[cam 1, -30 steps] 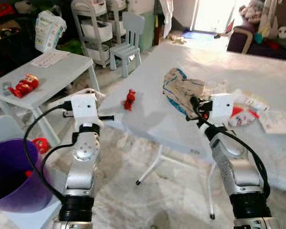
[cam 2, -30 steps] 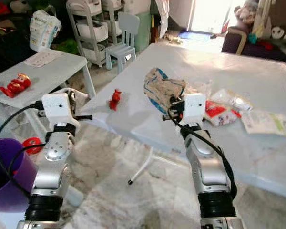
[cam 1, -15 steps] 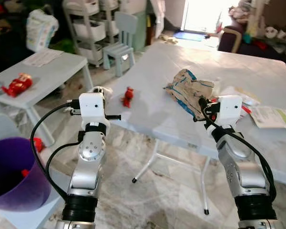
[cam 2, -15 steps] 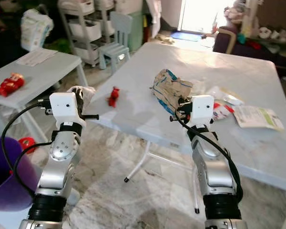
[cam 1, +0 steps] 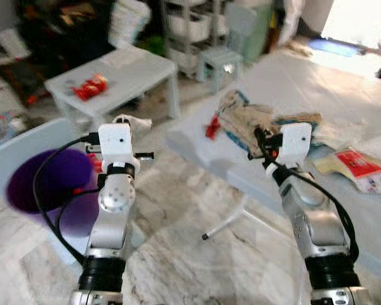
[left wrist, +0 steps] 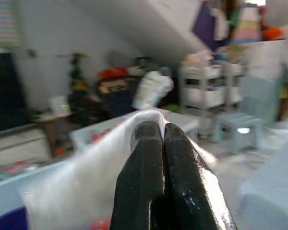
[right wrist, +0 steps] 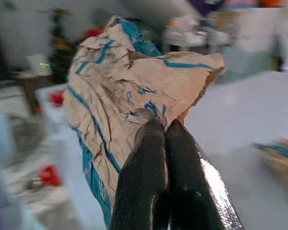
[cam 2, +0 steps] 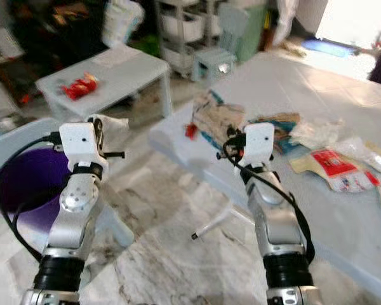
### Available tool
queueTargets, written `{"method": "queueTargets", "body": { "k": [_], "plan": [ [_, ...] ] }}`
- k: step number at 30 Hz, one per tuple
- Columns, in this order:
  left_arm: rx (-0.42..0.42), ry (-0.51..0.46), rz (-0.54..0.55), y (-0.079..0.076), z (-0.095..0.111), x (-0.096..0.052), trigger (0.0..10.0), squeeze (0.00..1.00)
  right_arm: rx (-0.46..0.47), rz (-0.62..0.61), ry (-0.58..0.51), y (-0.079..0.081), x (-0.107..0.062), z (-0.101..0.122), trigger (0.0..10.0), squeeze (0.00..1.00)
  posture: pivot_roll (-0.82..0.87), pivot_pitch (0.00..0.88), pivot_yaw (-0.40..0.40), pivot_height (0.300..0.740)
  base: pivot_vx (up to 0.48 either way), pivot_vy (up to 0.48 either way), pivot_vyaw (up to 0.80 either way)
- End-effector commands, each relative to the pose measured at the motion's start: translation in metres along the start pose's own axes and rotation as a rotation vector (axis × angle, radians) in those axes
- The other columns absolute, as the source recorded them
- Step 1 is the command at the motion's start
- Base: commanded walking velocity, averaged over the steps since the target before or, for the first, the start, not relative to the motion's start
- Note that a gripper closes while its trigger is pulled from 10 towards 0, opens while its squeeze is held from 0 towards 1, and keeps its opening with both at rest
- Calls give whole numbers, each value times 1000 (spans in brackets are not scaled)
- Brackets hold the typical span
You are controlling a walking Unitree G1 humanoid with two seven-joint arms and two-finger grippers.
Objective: Picking trash to rubbish bin
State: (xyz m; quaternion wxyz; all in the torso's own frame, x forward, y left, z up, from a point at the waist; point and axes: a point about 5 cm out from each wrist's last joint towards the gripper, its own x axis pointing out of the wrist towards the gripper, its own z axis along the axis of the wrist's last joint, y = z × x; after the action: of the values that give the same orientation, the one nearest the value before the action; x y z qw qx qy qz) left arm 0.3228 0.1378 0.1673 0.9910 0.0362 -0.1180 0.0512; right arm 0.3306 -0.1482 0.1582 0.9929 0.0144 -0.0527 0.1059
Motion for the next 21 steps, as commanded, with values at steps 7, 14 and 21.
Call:
{"method": "queueTargets", "body": {
  "k": [7, 14, 21],
  "plan": [
    [-24, 12, -37, -9, -1, -1, 0, 0, -10, -3, -1, -4, -2, 0, 0, 0, -22, 0, -11, 740, 0, 0, 770],
    [-59, 19, -72, -12, -2, -3, 0, 0, -11, 13, -4, -1, -1, 1, 0, 0, -16, 0, -19, 740, 0, 0, 769],
    [-79, 28, -79, -13, -3, -5, 0, 0, -8, 16, -4, 0, -1, 1, 0, 0, -15, 0, -21, 740, 0, 0, 767]
  ]
}}
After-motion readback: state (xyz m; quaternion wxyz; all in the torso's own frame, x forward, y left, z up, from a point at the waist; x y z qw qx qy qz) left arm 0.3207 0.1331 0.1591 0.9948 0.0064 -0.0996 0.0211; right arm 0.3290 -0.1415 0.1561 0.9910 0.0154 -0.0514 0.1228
